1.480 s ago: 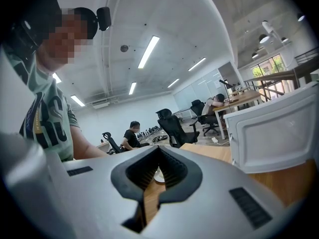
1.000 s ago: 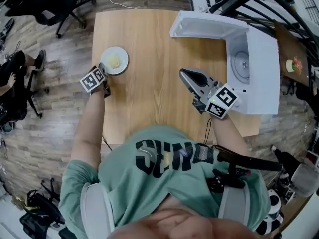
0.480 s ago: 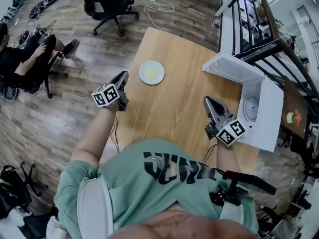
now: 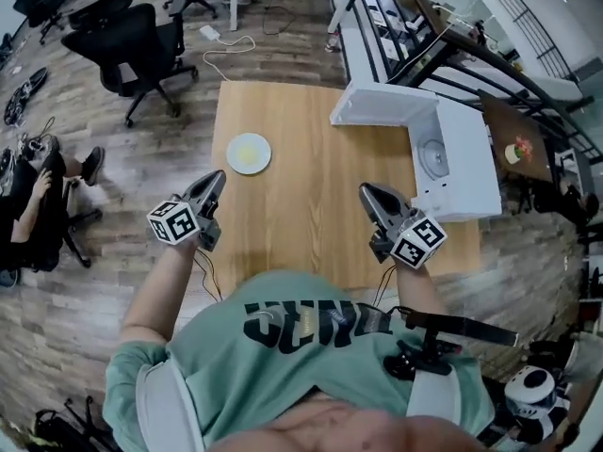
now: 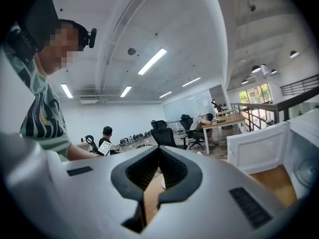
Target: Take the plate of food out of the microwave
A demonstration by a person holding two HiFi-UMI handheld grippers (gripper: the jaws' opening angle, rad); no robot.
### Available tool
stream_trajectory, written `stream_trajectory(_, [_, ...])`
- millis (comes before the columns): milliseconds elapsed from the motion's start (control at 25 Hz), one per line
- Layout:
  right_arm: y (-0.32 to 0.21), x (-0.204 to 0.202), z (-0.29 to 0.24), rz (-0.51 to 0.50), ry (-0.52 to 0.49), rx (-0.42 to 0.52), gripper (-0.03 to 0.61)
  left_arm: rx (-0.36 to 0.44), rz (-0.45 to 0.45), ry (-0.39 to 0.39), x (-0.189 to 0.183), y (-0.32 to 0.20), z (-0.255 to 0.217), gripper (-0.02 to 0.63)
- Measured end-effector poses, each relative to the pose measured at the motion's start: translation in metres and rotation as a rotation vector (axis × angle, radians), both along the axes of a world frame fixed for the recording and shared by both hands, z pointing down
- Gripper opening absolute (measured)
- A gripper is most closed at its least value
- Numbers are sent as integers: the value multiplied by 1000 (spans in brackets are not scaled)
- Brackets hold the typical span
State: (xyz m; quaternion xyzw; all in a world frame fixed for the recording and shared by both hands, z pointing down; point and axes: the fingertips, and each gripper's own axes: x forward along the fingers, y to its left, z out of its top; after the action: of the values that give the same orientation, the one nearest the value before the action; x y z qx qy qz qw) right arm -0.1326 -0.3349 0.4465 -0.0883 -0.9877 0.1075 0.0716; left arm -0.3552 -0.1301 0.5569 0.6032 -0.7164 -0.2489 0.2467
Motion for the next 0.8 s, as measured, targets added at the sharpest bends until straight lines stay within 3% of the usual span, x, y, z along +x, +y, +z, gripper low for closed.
stream_trajectory(160, [-5, 49, -9, 120, -15, 2, 6, -15, 172, -62, 38, -29, -18, 5])
stream_trajectory(400, [2, 131, -35, 260, -66, 59, 6, 40, 369, -116, 118, -60, -49, 5])
stream_trajectory(640, [34, 269, -31, 435, -65, 81, 6, 64, 562, -142, 236, -73, -62, 5])
stream_trajectory(800, [82, 363, -16, 517, -33, 80, 6, 102, 658, -139, 325, -60, -75, 5])
